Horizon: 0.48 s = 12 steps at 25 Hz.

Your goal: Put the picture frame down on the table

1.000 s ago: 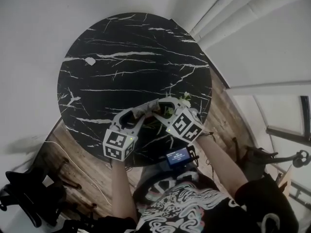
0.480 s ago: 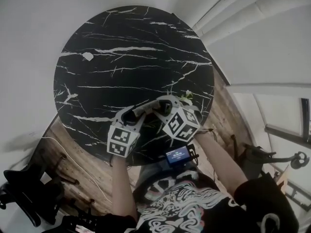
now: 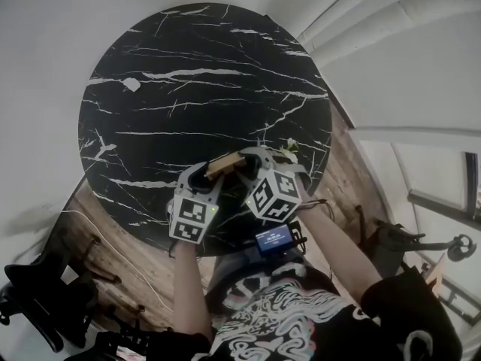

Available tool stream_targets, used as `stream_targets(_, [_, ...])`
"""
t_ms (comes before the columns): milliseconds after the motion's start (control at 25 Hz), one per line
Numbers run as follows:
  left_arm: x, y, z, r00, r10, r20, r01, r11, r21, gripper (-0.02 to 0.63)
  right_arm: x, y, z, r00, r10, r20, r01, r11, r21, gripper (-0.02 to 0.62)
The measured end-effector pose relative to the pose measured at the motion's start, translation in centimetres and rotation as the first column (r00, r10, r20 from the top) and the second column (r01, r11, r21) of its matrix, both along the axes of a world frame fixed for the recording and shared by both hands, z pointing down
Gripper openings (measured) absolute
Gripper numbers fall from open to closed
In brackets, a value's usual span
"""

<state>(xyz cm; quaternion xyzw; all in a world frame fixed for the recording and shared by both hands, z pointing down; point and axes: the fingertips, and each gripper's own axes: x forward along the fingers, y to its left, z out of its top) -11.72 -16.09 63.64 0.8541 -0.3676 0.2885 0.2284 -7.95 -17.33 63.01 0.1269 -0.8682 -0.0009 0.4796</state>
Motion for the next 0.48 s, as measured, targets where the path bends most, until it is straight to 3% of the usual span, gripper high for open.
stream_targets(160, [-0.07,0.20,0.42,1.000,0.003,0.031,-0.003,1.000,0.003,0.170,0.04,0.00,0.18,0.999,-0.003,-0.034,0.004,1.000,0.024,0.140])
stream_targets(480, [-0.02,0.11,0.06,0.997,0.007,0.077,-0.011,0.999,0.048,0.170,0.04,0.02,0.13,0.999,0.018,-0.047,-0.019,1.000,-0.015,0.140])
